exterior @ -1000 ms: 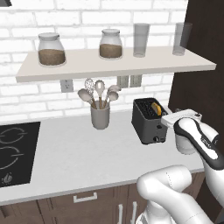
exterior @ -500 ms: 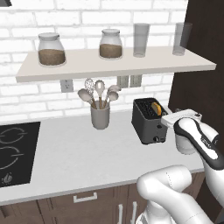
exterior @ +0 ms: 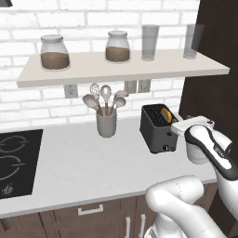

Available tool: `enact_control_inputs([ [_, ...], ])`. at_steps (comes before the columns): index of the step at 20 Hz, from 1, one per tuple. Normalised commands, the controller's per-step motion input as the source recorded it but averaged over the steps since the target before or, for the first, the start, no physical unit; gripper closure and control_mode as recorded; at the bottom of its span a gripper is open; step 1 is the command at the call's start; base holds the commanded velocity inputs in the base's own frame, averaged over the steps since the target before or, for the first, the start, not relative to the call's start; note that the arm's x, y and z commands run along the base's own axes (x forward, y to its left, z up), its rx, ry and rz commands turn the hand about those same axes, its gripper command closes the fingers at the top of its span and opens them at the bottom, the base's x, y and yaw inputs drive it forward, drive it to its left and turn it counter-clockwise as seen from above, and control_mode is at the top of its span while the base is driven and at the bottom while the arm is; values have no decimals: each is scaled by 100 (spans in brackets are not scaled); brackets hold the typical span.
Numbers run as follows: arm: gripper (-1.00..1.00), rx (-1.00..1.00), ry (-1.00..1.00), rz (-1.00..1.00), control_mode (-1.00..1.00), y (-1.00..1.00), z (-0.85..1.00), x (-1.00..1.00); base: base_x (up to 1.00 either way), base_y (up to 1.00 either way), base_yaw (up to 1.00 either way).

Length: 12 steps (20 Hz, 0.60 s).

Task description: Start the toaster. Once the lever pops up, take the bread to the plate on the dining counter.

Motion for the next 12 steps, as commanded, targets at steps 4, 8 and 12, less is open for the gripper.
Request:
enact_control_inputs([
  [4, -100, 0, 0, 0, -100, 0, 0, 0, 0, 0, 0],
  [8, -100, 0, 0, 0, -100, 0, 0, 0, 0, 0, 0],
  [12, -100, 0, 0, 0, -100, 0, 0, 0, 0, 0, 0],
])
